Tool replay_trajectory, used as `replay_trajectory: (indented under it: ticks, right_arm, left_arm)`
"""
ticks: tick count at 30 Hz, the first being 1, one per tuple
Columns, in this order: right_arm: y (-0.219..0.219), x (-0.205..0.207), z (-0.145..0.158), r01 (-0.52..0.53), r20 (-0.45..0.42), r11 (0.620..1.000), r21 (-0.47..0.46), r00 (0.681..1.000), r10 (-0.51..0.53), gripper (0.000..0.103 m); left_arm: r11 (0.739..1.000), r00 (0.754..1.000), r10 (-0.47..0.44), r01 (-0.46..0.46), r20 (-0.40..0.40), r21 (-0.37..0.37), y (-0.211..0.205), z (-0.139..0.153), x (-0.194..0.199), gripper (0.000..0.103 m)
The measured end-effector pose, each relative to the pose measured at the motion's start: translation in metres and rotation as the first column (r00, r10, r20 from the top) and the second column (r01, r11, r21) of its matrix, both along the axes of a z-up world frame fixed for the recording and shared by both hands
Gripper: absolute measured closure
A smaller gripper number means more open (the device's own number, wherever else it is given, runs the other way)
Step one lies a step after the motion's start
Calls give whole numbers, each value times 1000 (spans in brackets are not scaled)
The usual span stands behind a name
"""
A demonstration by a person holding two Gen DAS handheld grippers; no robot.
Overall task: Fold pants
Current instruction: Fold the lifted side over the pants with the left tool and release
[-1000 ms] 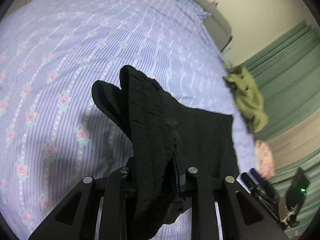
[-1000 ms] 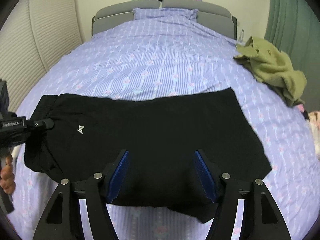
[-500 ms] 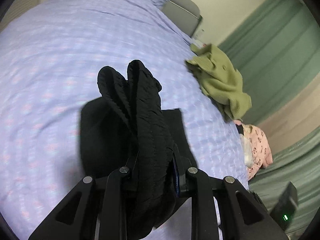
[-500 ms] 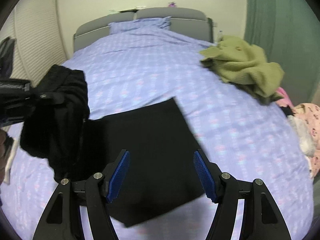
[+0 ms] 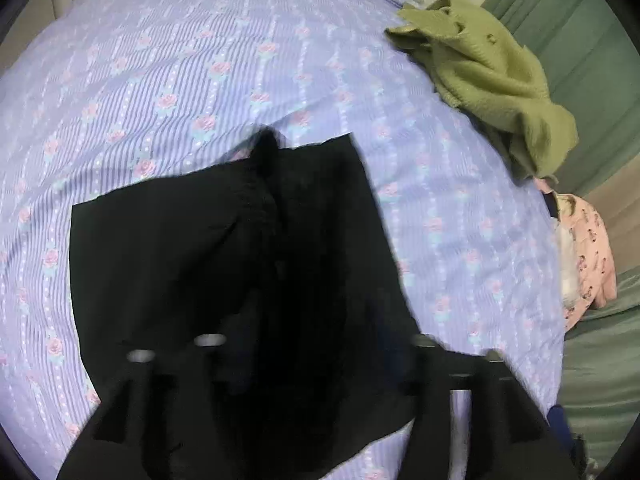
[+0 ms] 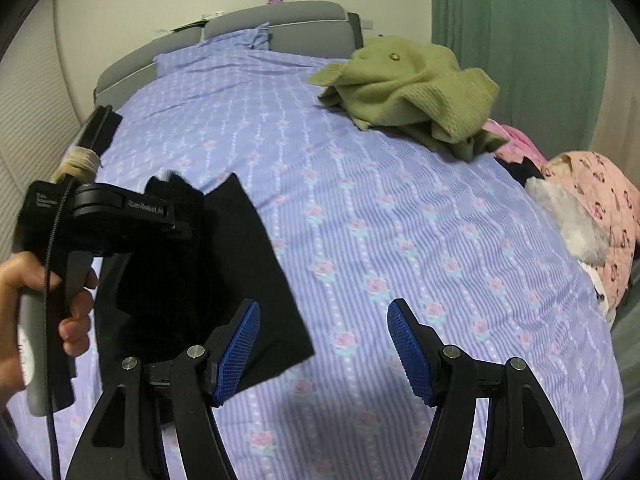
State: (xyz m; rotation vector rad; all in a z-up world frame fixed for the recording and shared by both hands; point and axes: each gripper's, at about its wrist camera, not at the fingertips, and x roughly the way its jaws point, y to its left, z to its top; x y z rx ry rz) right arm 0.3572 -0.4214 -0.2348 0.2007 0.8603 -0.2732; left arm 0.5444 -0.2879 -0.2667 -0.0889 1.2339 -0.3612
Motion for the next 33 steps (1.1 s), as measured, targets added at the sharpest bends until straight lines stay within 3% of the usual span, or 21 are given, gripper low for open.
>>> replay_trajectory:
  ticks: [5,9,12,16,23,24,25,27,28,30,31,33]
  right_arm:
    - [-10,-2,-4,5,21,997,75,1000,-6,36]
    - [-6,6,-11,-31,28,992,121,999,28,36]
    - [0,20,-27,-68,16,987,149,998,66,36]
    - [5,41,-53,-108,-15,971,213,993,114,36]
    - [-4,72,-95,-39,-75,938,343,995,69,36]
    - [-4,76,-100,-31,-87,935,353,994,66,41]
    - [-5,78,-103,-35,-91,929,369,993,73,58]
    - [-4,85,-108,-29,-118,931,364,990,77,64]
    - [-3,86,-107,-32,-123,938,344,989,79,75]
    - [-2,86,-99,-44,-119,957,287,990,81,83]
    - [-1,82,-92,-34,-116,972,231,991,62,100]
    - [-2,79,-85,-12,-120,988,151,992,30,102]
  left_arm:
    - [998,988,50,-42,149,-56,23,52,-22,13]
    - [997,976,61,-69,208,27,61,57,-39,11]
    - [994,981,52,-70,187,88,76,41,-40,11]
    - [992,991,70,-82,116,101,105,8,-48,11]
    - [988,996,91,-90,-3,128,129,-46,-72,12]
    - [986,996,82,-79,-17,144,128,-53,-76,12]
    - [985,997,72,-67,-29,158,127,-59,-80,13]
    - [986,997,58,-50,-46,162,125,-67,-87,13]
    - [986,997,56,-47,-54,161,124,-69,-90,13]
    - [986,996,64,-55,-56,156,123,-70,-93,13]
    - [986,996,66,-57,-57,154,123,-70,-92,13]
    - [986,995,73,-63,-66,154,122,-73,-91,13]
